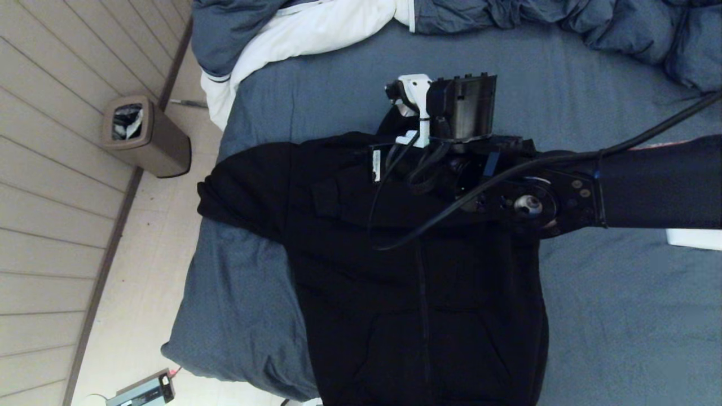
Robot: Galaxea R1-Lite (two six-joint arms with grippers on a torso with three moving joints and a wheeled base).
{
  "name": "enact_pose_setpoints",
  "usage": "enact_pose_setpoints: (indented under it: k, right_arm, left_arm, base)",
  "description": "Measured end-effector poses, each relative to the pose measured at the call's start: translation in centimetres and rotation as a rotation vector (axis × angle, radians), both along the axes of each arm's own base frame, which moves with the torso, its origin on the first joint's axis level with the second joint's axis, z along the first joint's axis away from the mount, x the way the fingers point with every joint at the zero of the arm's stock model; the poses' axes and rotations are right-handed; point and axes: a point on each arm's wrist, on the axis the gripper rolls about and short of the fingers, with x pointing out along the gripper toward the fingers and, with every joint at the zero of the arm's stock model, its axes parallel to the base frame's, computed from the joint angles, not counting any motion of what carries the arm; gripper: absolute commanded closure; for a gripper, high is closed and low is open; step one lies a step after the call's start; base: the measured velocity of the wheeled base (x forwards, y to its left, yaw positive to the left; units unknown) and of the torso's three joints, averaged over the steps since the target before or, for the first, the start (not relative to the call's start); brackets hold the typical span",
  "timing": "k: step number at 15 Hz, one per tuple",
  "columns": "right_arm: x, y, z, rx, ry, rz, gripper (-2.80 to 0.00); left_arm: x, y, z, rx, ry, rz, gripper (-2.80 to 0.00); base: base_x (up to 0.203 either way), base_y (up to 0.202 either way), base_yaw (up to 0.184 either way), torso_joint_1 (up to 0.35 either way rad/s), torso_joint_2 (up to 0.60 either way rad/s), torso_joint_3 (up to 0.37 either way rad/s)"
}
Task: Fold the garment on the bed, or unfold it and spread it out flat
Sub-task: Fold the black sweatshirt
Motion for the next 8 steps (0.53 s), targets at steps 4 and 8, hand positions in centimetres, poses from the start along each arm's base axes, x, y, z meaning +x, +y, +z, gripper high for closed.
enact_pose_setpoints:
  k: [4, 8]
  right_arm:
    - [-0.2, -3.1, 2.3, -0.012, -0.053, -0.057, 0.00]
    - [-1.7, -7.9, 5.2, -0.035, -0.065, -0.140, 0.00]
  left_arm:
    - [0.0, 0.0, 0.0, 0.000, 0.000, -0.001, 0.00]
    - [0.0, 0.0, 0.0, 0.000, 0.000, 0.000, 0.00]
  base:
    - [0.000, 0.000, 0.000, 0.000, 0.00, 0.000]
    - [0.000, 0.000, 0.000, 0.000, 0.00, 0.000]
